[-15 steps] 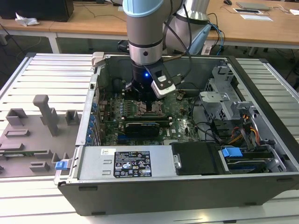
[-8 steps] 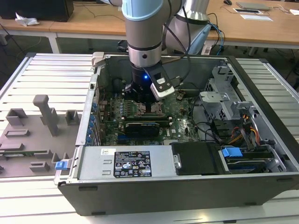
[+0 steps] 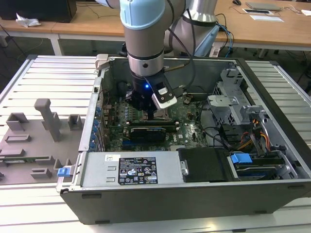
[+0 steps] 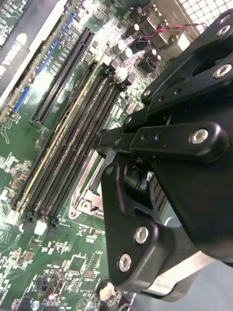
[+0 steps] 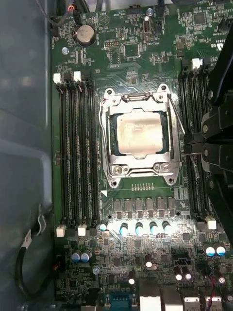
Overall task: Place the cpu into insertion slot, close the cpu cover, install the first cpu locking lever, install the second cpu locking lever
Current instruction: 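Install the second cpu locking lever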
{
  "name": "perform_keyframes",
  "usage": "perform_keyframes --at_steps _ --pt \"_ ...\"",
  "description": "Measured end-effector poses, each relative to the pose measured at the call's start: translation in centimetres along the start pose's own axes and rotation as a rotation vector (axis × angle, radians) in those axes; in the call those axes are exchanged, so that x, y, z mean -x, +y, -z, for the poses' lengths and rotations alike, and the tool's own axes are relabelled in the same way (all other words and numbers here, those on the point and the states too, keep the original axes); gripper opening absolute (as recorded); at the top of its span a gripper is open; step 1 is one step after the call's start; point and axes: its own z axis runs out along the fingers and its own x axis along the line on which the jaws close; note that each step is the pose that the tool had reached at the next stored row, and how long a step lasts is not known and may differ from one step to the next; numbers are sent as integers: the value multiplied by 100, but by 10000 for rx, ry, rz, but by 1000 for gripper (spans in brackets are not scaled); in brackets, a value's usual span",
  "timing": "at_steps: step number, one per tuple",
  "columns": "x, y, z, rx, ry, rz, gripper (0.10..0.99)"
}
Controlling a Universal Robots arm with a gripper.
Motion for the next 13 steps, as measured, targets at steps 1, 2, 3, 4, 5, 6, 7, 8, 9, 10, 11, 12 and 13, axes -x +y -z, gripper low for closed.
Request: perform_keyframes --at_steps 1,2,3,4,5,6,7,8,9,10,11,12,13 --pt "-5 -9 -8 35 2 -4 106" --pt "-11 -21 -19 85 7 -8 106" --pt "-17 -34 -39 149 9 -16 106" --pt "-23 -44 -54 183 11 -20 106" --pt "-26 -51 -55 190 12 -20 106" --pt "-29 -56 -56 195 13 -20 106" --pt "-34 -62 -56 203 13 -19 106" --pt "-42 -68 -56 211 13 -22 106" --pt "-49 -74 -56 223 14 -24 106" --pt "-57 -79 -56 234 15 -26 106" --pt "-69 -84 -57 245 16 -26 106" --pt "-89 -90 -61 265 17 -28 106" --pt "-100 -93 -67 286 17 -30 106"
